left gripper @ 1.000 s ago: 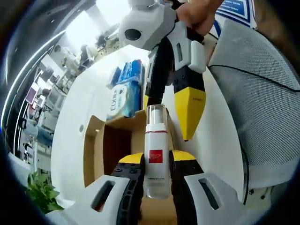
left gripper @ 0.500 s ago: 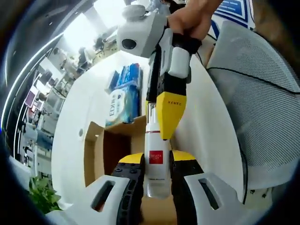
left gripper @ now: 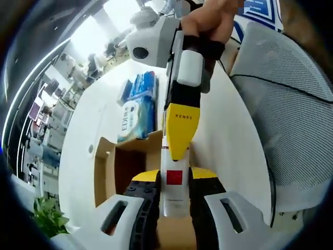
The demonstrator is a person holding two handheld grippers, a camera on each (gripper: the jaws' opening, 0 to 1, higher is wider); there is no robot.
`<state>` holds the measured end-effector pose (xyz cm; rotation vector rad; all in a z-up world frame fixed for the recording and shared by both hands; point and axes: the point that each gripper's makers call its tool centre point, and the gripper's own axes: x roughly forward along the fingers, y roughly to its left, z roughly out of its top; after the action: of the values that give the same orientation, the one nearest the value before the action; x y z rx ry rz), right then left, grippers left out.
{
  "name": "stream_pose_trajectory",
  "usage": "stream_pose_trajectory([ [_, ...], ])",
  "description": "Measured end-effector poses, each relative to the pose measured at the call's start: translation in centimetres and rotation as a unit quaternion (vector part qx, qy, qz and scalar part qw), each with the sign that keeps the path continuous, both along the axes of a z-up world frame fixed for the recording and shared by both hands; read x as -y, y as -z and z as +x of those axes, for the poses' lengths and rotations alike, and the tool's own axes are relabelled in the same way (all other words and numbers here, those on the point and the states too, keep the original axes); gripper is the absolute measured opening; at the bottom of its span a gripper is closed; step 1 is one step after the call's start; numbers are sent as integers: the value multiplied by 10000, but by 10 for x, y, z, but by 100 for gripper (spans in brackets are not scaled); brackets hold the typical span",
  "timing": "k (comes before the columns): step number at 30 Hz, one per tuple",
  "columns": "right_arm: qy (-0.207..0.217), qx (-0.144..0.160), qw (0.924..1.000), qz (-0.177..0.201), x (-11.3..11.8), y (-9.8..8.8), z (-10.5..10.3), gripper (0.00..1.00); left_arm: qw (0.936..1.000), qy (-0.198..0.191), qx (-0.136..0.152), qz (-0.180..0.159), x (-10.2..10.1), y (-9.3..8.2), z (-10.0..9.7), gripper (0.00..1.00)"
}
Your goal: Operate the shoe box by opening the lid, removing the specified soft item, and placing it in the target area until the item is outside and the box remains undamaged.
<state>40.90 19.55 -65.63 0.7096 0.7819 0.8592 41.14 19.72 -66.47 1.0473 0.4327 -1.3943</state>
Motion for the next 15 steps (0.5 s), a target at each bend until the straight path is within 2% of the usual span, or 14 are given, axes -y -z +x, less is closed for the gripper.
stream_pose_trajectory([
  [2, -55, -96, 9998, 134, -4, -4, -3, 19, 10000, -32, -29, -13, 2, 0, -1, 19],
  [5, -123, -98, 9998, -81, -4, -1, -5, 18, 10000, -26, 20, 49, 2, 4, -2, 19],
  [9, -136, -142, 9997, -167, -1, 0, -7, 18, 9999, -143, -71, -50, 4, 6, -5, 19],
  [15, -172, -153, 9982, -548, 8, -1, -7, 18, 9994, -309, -51, -150, 15, 8, -6, 20],
])
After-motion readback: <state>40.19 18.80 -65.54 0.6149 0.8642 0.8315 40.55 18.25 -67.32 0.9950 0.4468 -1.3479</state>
